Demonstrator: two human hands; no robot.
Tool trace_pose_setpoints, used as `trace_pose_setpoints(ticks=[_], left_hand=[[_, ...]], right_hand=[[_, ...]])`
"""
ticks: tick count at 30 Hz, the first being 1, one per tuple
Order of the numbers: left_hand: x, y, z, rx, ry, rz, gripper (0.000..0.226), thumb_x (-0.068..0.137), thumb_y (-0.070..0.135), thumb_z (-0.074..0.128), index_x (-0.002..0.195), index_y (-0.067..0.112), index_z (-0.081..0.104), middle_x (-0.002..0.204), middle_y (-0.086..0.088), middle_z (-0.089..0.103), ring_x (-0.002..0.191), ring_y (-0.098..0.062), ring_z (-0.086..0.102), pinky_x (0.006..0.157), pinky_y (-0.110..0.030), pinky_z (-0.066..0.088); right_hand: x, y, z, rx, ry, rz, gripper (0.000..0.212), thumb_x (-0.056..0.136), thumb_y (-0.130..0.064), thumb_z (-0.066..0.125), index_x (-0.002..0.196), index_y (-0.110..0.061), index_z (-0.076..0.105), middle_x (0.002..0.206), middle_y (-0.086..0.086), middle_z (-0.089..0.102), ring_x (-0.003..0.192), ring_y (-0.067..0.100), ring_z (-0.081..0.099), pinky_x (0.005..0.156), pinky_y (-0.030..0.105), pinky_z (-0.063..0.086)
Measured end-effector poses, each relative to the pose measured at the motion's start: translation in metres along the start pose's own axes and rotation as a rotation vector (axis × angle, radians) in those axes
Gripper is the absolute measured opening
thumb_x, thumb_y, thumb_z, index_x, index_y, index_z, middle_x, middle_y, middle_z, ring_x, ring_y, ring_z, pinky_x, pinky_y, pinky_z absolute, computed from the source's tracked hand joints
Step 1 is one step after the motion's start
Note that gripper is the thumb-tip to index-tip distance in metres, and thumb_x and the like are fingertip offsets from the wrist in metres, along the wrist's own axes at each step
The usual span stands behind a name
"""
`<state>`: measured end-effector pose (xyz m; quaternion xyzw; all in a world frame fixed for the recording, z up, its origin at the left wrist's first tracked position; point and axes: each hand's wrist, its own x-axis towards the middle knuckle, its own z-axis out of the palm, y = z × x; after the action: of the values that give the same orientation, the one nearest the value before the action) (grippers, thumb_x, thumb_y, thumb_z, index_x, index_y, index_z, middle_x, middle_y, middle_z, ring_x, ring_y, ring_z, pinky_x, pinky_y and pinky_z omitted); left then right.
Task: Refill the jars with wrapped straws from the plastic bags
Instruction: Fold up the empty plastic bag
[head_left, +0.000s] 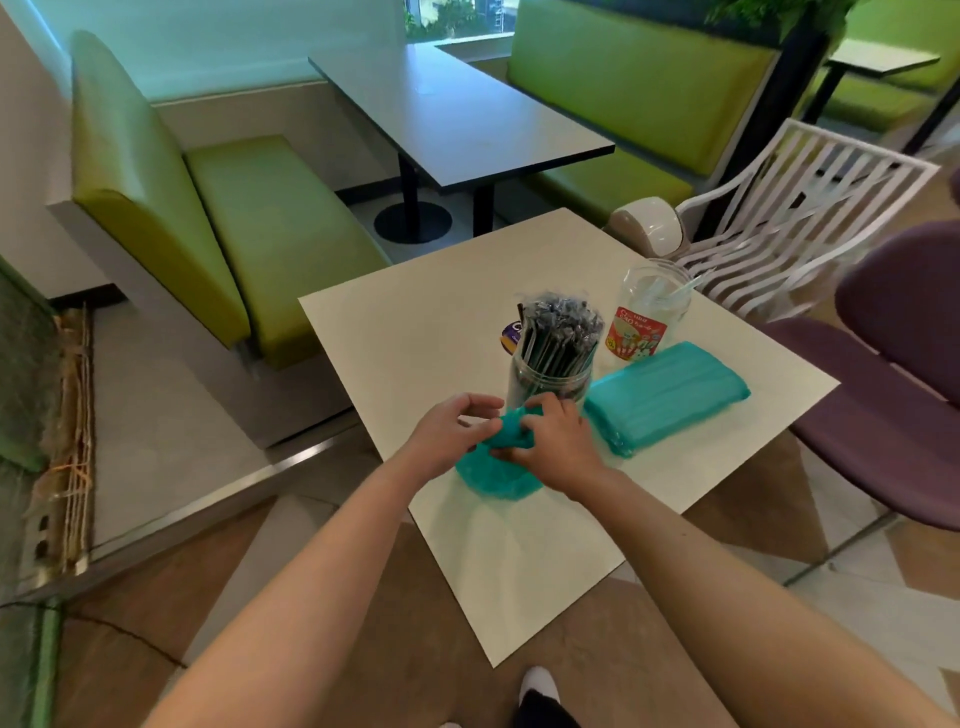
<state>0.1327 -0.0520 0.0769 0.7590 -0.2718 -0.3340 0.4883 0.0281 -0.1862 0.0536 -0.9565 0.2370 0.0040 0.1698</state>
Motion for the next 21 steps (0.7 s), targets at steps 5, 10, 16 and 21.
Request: trace_pose_setpoints(ticks=[5, 10, 16, 21], left_hand=[[0.000, -0.010, 0.012, 0.125, -0.024, 0.002, 0.028, 0.093, 0.021, 0.065, 0.121, 0.023, 0.064, 0.121, 0.003, 0.065, 0.105, -0.018, 0.061, 0.091, -0.028, 0.050], [0.002, -0.025, 0.010, 0.329, -0.156, 0.045, 0.089, 0.069, 0.044, 0.085, 0.144, 0.025, 0.041, 0.139, 0.001, 0.051, 0.127, -0.015, 0.046, 0.108, -0.033, 0.039], [0.009, -0.031, 0.015, 0.737, -0.072, 0.024, 0.091, 0.071, 0.056, 0.078, 0.147, 0.038, 0.032, 0.138, 0.004, 0.050, 0.131, -0.022, 0.040, 0.106, -0.045, 0.032], [0.013, -0.040, 0.018, 0.785, -0.106, 0.034, 0.052, 0.085, 0.040, 0.070, 0.132, 0.023, 0.056, 0.122, -0.004, 0.053, 0.120, -0.026, 0.043, 0.102, -0.040, 0.038]], right_hand=[[-0.009, 0.008, 0.014, 0.194, -0.156, 0.111, 0.050, 0.083, -0.060, 0.061, 0.101, -0.013, 0.067, 0.109, 0.006, 0.053, 0.088, 0.022, 0.055, 0.079, 0.043, 0.051], [-0.011, 0.019, 0.010, 0.398, 0.022, 0.174, 0.041, 0.084, -0.052, 0.064, 0.104, -0.016, 0.069, 0.111, 0.003, 0.047, 0.104, 0.019, 0.047, 0.091, 0.035, 0.046], [-0.003, 0.019, -0.008, 0.720, 0.031, 0.260, 0.043, 0.091, -0.042, 0.062, 0.113, -0.005, 0.063, 0.127, 0.003, 0.039, 0.109, 0.011, 0.043, 0.091, 0.020, 0.039], [-0.004, 0.024, 0.002, 0.479, -0.075, 0.245, 0.043, 0.087, -0.046, 0.065, 0.105, -0.007, 0.065, 0.122, 0.005, 0.041, 0.103, 0.018, 0.045, 0.091, 0.026, 0.039]])
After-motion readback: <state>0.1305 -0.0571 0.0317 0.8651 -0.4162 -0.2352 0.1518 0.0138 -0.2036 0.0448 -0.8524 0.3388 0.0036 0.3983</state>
